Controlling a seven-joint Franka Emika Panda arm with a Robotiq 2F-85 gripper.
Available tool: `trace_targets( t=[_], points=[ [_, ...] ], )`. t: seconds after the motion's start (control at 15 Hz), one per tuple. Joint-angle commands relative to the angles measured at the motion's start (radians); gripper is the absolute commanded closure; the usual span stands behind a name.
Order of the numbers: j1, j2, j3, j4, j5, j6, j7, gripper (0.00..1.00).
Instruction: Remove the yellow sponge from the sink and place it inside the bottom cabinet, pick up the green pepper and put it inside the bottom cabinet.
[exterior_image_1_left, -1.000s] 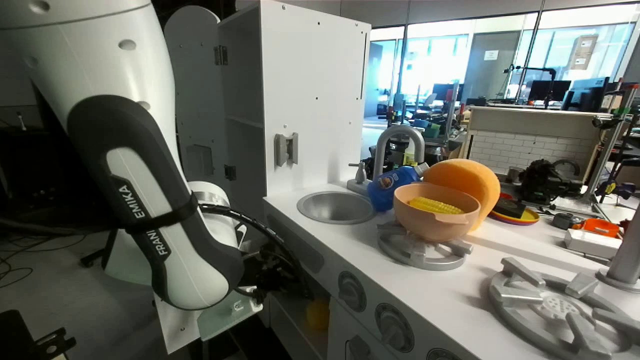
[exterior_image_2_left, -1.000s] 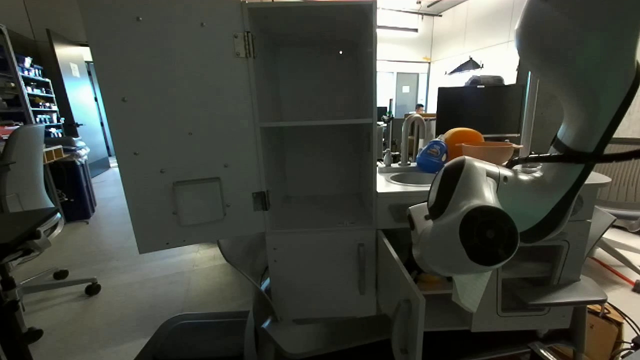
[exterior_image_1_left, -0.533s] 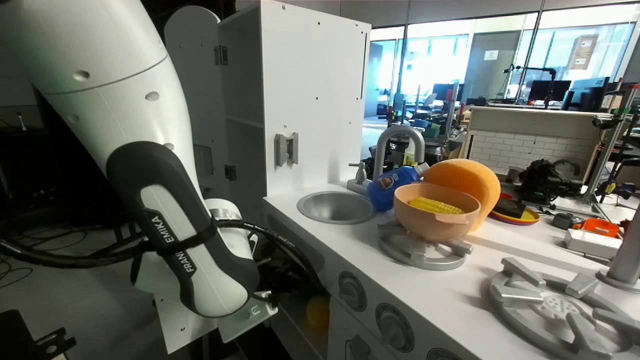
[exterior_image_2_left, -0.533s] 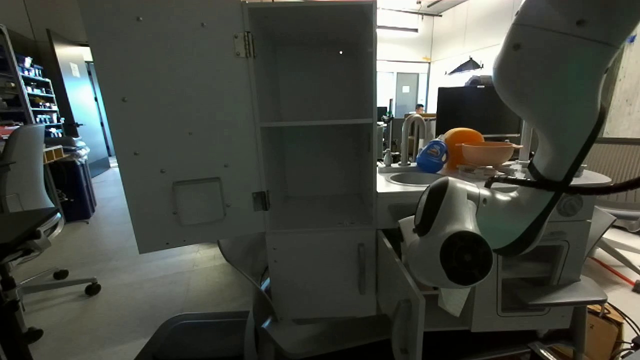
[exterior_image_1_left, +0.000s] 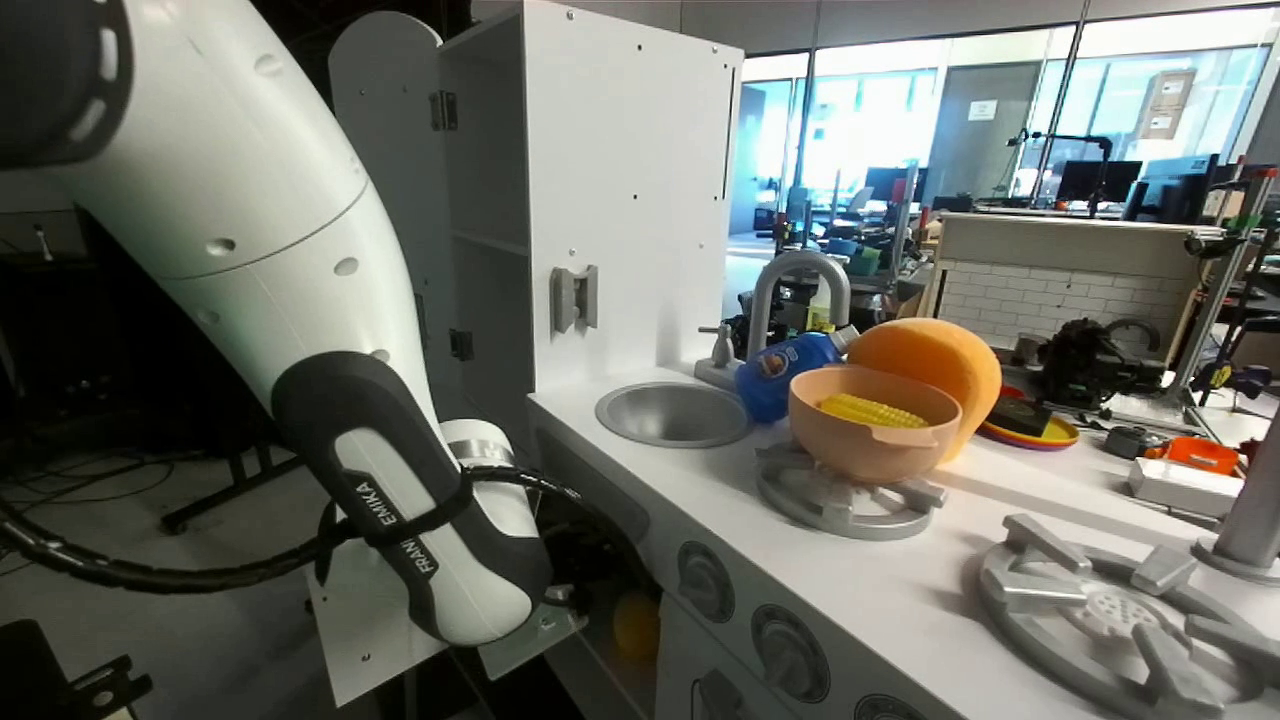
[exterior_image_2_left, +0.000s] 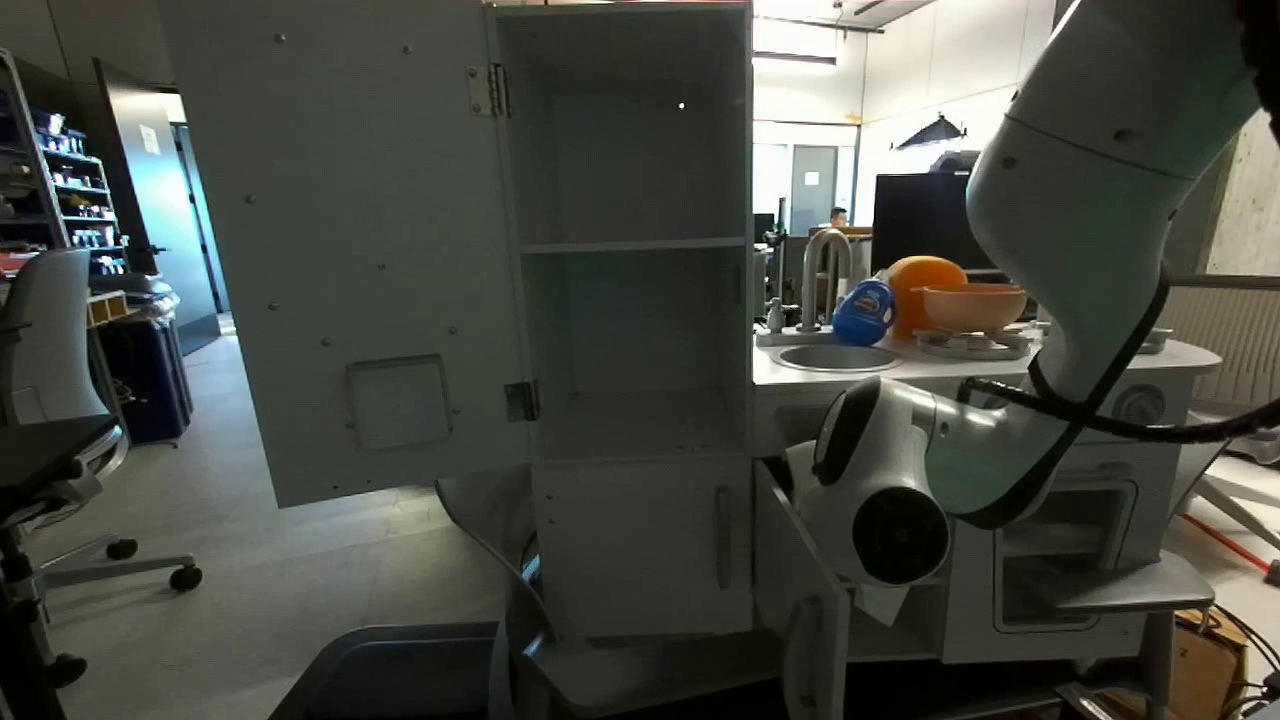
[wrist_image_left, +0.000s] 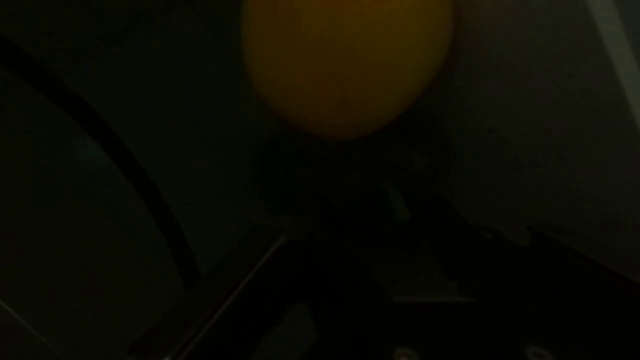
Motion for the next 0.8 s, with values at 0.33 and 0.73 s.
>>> trace_targets(
  t=[0.33, 0.73],
  points=[
    [-0.032, 0.09, 0.046, 0.138, 0.043, -0.017, -0.134, 0.01],
    [-0.011, -0.043, 0.029, -0.039, 0.085, 0.015, -0.129, 0.0]
  ],
)
